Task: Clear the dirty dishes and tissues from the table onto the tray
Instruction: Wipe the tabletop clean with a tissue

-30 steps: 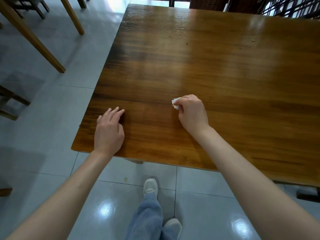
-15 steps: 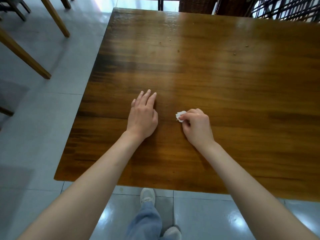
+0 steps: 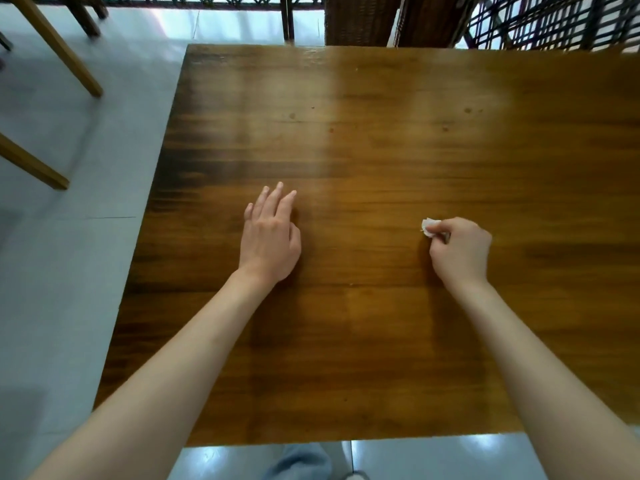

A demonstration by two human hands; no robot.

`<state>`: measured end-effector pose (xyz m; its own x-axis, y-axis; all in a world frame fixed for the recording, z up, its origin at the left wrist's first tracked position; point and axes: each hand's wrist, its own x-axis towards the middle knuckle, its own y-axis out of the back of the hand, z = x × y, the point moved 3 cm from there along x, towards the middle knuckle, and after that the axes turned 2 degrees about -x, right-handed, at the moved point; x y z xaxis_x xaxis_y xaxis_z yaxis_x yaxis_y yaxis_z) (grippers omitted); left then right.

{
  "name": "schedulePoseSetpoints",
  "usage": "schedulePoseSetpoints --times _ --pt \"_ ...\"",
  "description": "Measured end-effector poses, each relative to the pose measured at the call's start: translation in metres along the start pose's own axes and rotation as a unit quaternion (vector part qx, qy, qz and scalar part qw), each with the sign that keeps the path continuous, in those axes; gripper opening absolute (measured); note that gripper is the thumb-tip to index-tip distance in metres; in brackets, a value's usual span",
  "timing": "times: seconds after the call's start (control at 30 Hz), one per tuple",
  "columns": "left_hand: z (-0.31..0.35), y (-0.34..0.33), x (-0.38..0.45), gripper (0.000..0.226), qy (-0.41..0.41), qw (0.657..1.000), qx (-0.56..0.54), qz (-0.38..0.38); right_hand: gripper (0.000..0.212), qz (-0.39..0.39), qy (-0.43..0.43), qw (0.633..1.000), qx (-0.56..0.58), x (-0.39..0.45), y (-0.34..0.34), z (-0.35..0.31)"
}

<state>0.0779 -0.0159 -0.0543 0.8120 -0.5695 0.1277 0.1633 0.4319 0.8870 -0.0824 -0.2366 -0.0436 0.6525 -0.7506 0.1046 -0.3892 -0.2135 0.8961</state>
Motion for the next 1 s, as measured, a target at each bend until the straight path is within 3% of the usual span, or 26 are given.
schedulePoseSetpoints --times 0.2,0.57,0.87,1.0 --pt "-0.012 0.005 0.017 0.049 0.011 1.0 0.001 0.0 0.021 -0.058 0.146 0.986 0.05 -0.081 -0.011 -0.067" --pt "0.002 0.003 0.034 0.049 -0.02 0.999 -0.002 -0.025 0.024 -0.107 0.148 0.982 0.055 -0.098 -0.011 -0.092" --pt "-0.007 0.007 0.038 0.048 0.017 1.0 0.011 -0.011 0.02 -0.195 0.284 0.937 0.065 -0.106 -0.009 -0.098" --pt "-0.016 0.012 0.049 0.048 0.035 0.999 0.014 -0.002 0.022 -0.182 0.274 0.942 0.06 -0.082 -0.009 -0.085"
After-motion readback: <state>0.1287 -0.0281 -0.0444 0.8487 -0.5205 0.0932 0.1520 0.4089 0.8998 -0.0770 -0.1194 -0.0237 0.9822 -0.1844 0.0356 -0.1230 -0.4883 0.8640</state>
